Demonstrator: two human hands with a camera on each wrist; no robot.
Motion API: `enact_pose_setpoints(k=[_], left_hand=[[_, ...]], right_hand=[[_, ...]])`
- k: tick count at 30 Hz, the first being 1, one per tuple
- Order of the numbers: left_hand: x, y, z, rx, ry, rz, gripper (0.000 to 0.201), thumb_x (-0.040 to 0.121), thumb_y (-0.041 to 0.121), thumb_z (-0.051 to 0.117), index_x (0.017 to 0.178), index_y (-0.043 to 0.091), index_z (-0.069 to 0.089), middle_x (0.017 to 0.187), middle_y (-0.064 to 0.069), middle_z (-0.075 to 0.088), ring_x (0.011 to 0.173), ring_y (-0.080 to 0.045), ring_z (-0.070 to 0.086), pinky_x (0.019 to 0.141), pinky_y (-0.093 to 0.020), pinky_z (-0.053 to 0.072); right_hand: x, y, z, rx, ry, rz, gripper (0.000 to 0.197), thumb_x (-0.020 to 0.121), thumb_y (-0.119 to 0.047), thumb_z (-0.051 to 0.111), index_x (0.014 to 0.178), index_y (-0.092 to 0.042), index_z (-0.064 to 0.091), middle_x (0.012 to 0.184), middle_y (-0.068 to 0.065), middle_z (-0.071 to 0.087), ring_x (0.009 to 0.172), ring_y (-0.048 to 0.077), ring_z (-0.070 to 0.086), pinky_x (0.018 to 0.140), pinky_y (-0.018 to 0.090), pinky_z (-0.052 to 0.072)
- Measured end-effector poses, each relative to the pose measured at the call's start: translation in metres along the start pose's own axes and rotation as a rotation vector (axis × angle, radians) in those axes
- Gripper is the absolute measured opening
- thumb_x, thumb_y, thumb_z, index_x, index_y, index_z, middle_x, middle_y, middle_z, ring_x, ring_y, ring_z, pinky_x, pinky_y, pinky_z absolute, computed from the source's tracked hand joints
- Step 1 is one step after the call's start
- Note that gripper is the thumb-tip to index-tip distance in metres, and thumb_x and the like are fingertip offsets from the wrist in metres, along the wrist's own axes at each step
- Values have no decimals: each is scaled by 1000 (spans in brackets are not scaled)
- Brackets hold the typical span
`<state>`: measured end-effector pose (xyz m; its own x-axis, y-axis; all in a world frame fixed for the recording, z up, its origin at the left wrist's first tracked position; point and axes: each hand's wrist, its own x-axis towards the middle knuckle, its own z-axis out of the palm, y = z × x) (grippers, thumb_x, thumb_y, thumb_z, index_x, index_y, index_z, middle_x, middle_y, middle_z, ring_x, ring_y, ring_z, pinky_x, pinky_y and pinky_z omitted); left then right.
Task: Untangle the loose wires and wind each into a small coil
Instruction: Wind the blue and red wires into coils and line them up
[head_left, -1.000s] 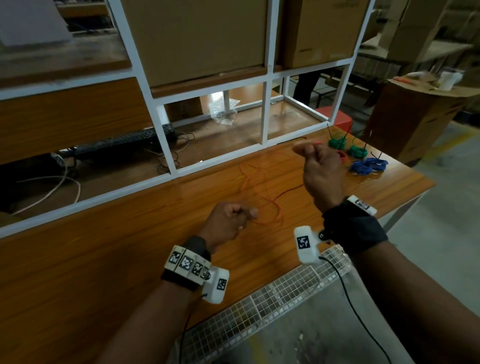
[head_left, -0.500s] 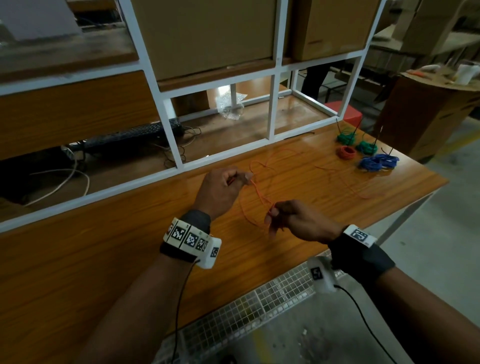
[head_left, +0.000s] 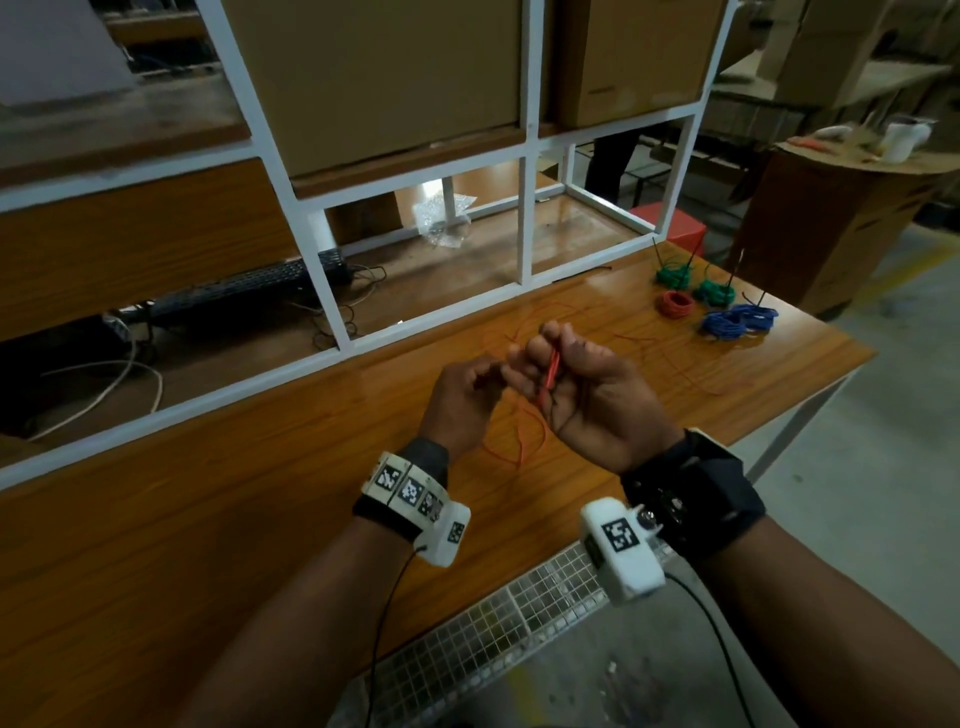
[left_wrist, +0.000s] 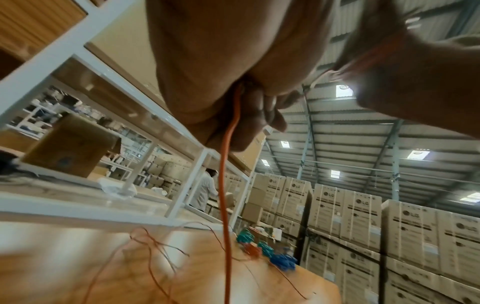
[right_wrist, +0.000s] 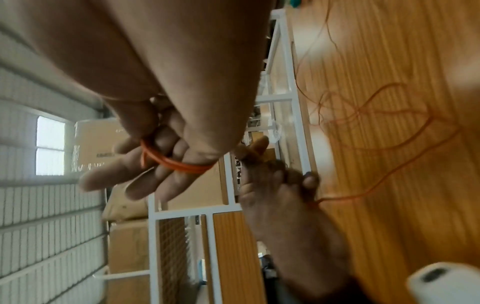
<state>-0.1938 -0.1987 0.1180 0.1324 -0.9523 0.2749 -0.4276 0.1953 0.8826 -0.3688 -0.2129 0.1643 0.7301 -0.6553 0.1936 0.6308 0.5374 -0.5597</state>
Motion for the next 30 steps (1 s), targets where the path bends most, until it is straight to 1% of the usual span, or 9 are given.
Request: enact_pose_setpoints(k=[5, 12, 14, 17, 19, 22, 24, 26, 30], left_hand=[[-25, -11, 17, -166, 68, -112, 24, 103, 30, 51, 94, 20, 71, 58, 0, 45, 50, -17, 38, 48, -32, 34], [-44, -33, -4, 11, 54, -16, 34, 94, 53, 61, 88, 22, 75, 61, 4, 56, 56, -15, 45, 55, -31, 38], [-47, -28, -9, 111, 13, 56, 37, 94, 50, 63, 80, 18, 75, 59, 3, 59, 52, -13, 48, 51, -32, 43], [-50, -13, -17, 238, -31, 127, 28, 96, 35, 65, 69, 33, 67, 55, 12, 56, 50, -5, 50, 47, -24, 40], [-49, -7, -23, 296, -43, 142, 15, 95, 31, 67, 83, 39, 69, 63, 20, 61, 60, -3, 60, 54, -18, 46], [-41, -5, -34, 400, -30, 183, 15, 95, 30, 67, 104, 24, 76, 77, 18, 68, 71, 4, 64, 60, -10, 48], [-31, -5, -42, 491, -24, 236, 19, 94, 31, 67, 105, 19, 77, 87, 6, 74, 74, -2, 66, 65, -22, 58], [-23, 0, -50, 549, -19, 273, 20, 94, 30, 68, 104, 16, 77, 92, 1, 75, 78, -11, 68, 70, -33, 60], [-7, 17, -60, 466, -10, 251, 18, 90, 29, 72, 102, 16, 77, 94, 9, 70, 84, -6, 66, 75, -20, 54]], right_hand=[[20, -37, 12, 60, 56, -176, 32, 107, -18, 40, 106, -4, 69, 111, 14, 76, 122, 30, 67, 107, 42, 52], [32, -72, 19, 6, 299, -468, 27, 112, -20, 35, 121, -6, 56, 133, 19, 68, 135, 27, 57, 119, 43, 41], [35, -65, 8, -220, 391, -501, 28, 112, -20, 35, 119, -8, 60, 131, 15, 70, 134, 28, 58, 119, 43, 41], [33, -49, -13, -1033, 594, -550, 26, 110, -20, 42, 114, -13, 66, 114, -2, 74, 112, 12, 67, 95, 29, 53], [29, -38, -29, -1508, 599, -401, 18, 107, -13, 47, 109, -16, 65, 107, -11, 67, 97, -1, 62, 79, 14, 47], [17, -22, -49, -1855, 394, 64, 21, 99, -2, 51, 104, -20, 61, 107, -4, 66, 96, 15, 63, 70, 22, 44], [7, -12, -58, -1830, 268, 268, 26, 99, -1, 51, 94, -26, 58, 106, -4, 68, 98, 16, 64, 73, 25, 45], [-3, -2, -64, -1700, 184, 318, 25, 104, -8, 47, 91, -25, 59, 104, -2, 73, 99, 15, 68, 84, 35, 52], [-12, 17, -64, -1341, 69, 380, 30, 111, -23, 43, 111, -5, 66, 93, 8, 77, 89, 15, 70, 89, 36, 56]])
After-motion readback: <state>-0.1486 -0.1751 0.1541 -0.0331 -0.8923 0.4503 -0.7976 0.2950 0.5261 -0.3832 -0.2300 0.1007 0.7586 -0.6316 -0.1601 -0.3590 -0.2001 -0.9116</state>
